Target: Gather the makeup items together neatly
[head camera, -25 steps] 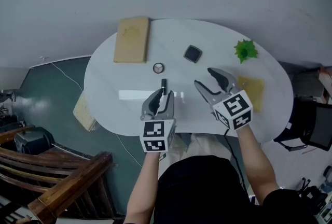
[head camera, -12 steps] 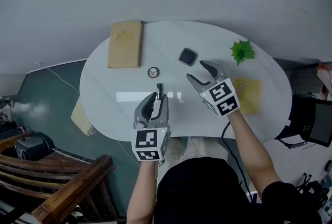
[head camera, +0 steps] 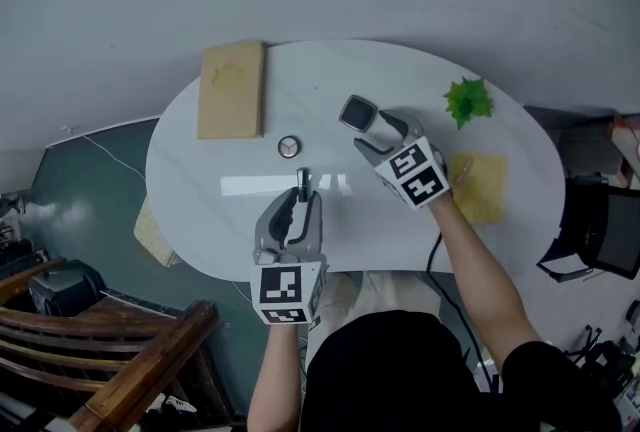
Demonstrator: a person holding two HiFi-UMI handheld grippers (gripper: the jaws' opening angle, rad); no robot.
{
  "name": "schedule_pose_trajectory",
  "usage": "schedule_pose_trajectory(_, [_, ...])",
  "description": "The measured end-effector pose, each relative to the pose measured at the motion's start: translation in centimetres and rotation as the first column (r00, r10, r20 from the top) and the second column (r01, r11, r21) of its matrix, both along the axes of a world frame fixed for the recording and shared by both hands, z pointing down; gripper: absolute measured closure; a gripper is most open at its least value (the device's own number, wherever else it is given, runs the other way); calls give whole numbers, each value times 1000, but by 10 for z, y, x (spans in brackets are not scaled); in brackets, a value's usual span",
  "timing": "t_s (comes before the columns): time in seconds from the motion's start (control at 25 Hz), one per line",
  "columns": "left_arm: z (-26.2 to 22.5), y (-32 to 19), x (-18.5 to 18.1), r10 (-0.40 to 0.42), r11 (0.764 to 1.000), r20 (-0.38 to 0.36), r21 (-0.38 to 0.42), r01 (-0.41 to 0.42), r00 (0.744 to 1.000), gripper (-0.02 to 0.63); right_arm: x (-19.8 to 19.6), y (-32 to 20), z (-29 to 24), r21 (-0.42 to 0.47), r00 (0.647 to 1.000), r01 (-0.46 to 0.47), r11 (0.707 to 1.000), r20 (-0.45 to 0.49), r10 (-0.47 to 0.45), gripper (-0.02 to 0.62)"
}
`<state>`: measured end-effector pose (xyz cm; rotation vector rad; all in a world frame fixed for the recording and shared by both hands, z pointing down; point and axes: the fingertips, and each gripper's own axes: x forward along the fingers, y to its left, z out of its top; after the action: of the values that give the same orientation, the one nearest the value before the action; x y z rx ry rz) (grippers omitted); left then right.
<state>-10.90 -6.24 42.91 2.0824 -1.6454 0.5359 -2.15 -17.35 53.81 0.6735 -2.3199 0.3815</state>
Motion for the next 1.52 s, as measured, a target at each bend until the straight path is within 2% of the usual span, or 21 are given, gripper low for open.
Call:
schedule_pose_trajectory(0.44, [16, -1, 0, 7, 999, 6, -36, -7, 1000, 497, -6, -21, 35, -18, 999, 12, 1000, -42, -13, 268])
schedule_pose_trajectory(1.52, [17, 1, -5, -10, 999, 8, -39, 10, 1000, 497, -14, -27, 55, 1, 988, 109, 994, -110, -108, 276])
